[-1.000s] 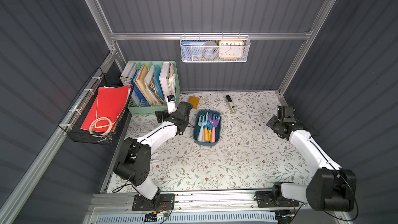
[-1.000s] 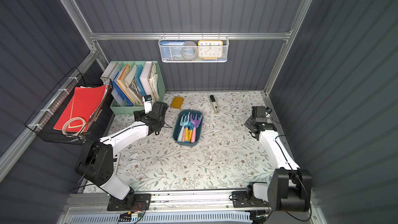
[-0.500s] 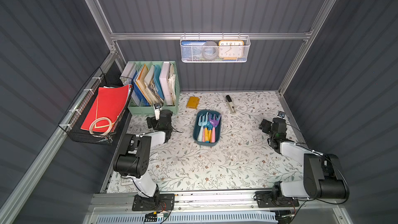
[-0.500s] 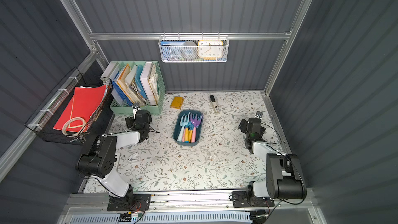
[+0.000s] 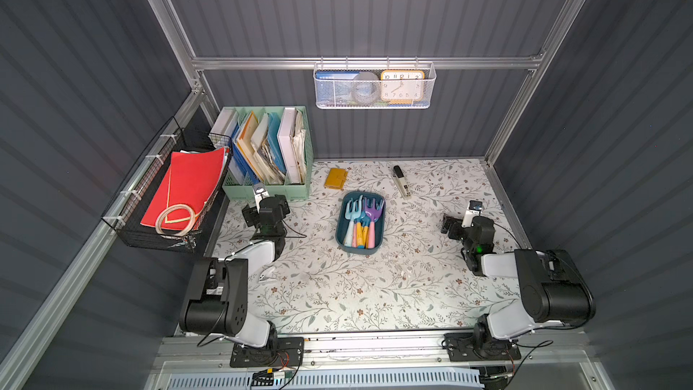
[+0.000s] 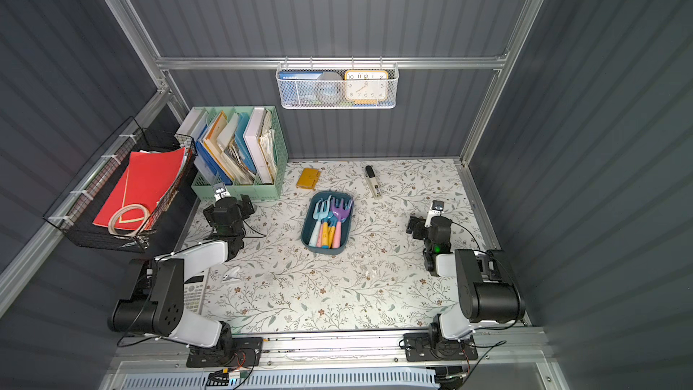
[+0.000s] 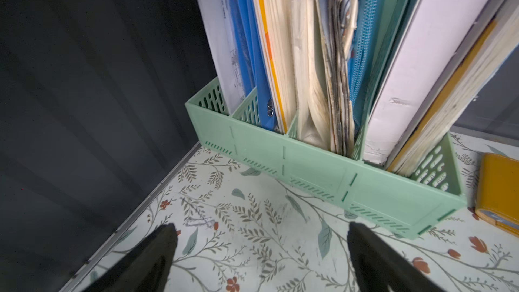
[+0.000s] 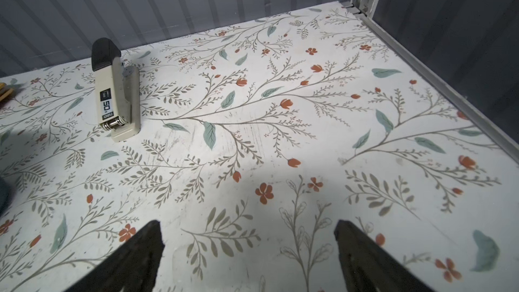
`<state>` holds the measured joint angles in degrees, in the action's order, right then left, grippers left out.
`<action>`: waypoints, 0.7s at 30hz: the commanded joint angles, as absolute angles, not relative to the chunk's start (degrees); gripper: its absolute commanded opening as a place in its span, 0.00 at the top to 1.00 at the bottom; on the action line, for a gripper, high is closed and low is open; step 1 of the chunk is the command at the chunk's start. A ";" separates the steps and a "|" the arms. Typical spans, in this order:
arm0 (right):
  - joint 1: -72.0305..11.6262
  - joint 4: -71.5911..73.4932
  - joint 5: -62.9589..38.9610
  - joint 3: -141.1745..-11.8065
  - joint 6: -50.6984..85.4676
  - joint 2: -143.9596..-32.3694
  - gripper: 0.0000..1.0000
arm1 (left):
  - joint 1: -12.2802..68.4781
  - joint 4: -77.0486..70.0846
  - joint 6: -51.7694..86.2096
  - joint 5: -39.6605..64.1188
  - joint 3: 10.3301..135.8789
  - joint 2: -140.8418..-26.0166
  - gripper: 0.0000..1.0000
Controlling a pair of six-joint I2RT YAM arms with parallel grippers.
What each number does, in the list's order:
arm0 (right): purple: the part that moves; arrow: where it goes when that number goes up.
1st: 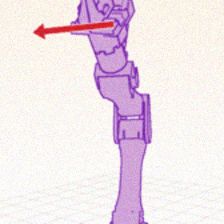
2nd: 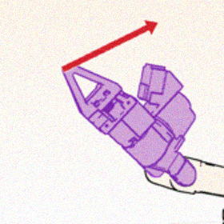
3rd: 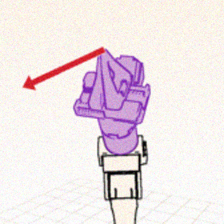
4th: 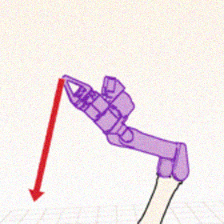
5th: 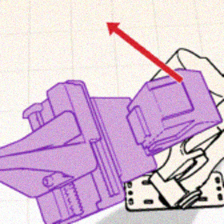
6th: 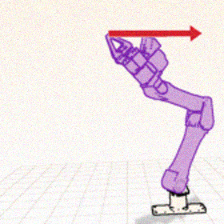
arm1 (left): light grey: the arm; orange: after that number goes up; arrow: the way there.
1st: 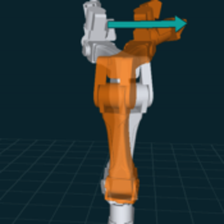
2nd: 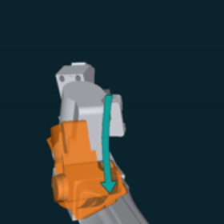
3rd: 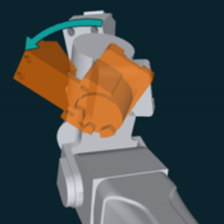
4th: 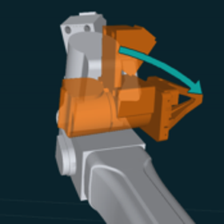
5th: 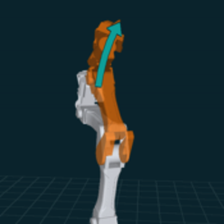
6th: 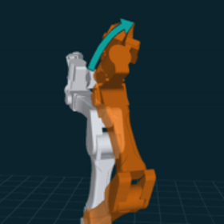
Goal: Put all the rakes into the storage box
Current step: Reset both arms
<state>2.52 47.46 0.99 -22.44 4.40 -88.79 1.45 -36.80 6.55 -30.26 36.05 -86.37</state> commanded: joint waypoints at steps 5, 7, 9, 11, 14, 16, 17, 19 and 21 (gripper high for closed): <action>2.54 47.96 -0.08 -23.47 3.49 -87.89 0.01 | -0.32 -45.45 10.69 -25.19 31.76 -90.91 0.02; 2.55 47.86 -0.09 -23.47 3.52 -87.78 0.01 | -0.46 -51.02 7.57 -21.20 30.82 -92.71 0.00; 2.50 47.81 -0.10 -23.47 3.52 -87.81 0.01 | -0.67 -54.06 7.83 -21.34 30.57 -95.94 0.00; 2.56 47.89 -0.09 -23.47 3.51 -87.80 0.01 | -2.66 -57.37 10.32 -18.86 28.02 -96.04 0.00; 2.55 48.29 -0.09 -23.38 3.52 -87.98 0.01 | -3.10 -61.25 11.74 -22.30 26.29 -97.09 0.00; 2.56 48.97 -0.09 -23.25 3.68 -88.26 0.01 | -3.12 -65.60 8.32 -22.44 25.59 -98.69 0.00; 2.56 49.33 -0.08 -23.16 3.68 -88.38 0.01 | -3.10 -62.93 11.04 -22.44 25.96 -97.91 0.00; 2.55 50.07 -0.06 -23.03 3.60 -88.63 0.01 | -3.09 -63.91 10.57 -22.67 26.05 -98.13 0.00; 2.55 50.49 -0.09 -22.90 3.45 -88.68 0.01 | -3.08 -61.09 11.53 -22.51 26.46 -97.31 0.00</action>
